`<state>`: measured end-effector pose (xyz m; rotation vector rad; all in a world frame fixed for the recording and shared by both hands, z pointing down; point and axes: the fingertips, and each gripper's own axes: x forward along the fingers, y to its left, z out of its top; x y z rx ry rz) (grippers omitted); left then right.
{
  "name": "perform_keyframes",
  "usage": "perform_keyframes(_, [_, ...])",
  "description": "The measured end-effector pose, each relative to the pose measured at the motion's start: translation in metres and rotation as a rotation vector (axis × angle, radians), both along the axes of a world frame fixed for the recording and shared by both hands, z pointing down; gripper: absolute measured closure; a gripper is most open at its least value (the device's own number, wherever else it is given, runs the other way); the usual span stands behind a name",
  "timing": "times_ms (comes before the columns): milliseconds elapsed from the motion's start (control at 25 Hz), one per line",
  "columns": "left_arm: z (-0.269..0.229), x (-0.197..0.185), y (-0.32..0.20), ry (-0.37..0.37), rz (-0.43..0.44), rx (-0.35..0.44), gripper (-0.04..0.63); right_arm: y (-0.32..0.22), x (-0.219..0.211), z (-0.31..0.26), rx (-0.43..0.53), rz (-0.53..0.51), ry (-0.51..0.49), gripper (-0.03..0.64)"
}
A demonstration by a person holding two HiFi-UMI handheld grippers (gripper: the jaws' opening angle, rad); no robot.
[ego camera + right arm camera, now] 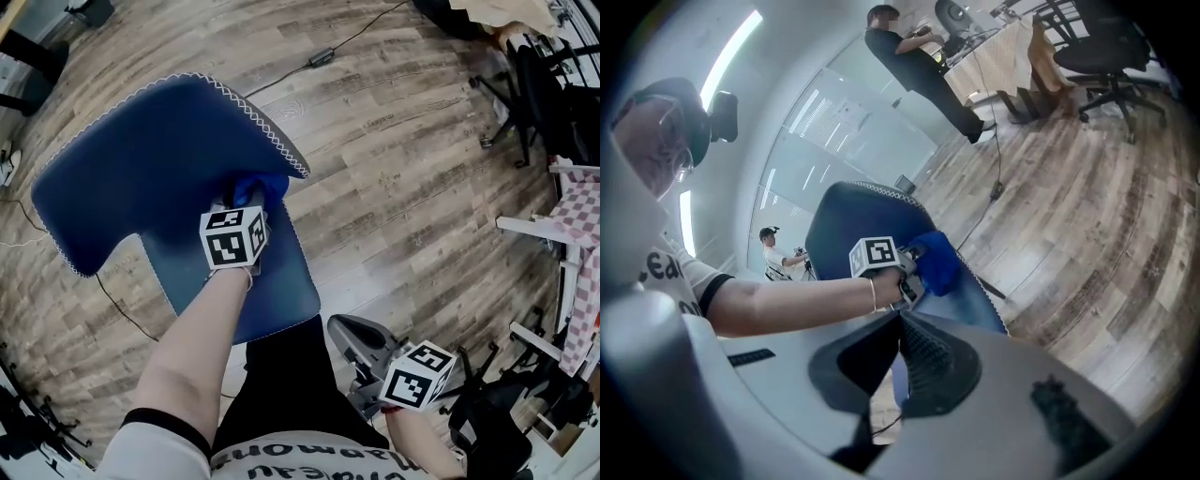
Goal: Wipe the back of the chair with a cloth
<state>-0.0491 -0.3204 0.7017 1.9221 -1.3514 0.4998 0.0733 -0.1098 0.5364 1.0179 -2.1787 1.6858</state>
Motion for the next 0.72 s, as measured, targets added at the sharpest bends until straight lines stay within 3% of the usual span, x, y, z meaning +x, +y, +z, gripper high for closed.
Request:
perform_keyframes(120, [-0.005,0.020,-0.002,0.011,0.069,0.012,0.523,0.001,0.003,-0.001,0.000,0.010,0.001,0.603])
perform_keyframes(320, [-0.011,0.029,0.001,0.034,0.098,0.016,0.523,0.005,0.003,-0.004,0.009,0.021,0.004,0.603])
perform_keyframes(720, [-0.082,0.037,0.031,0.069,0.261,0.137,0.522,0.012,-0.024,-0.040,0.083,-0.034,-0.020,0.603])
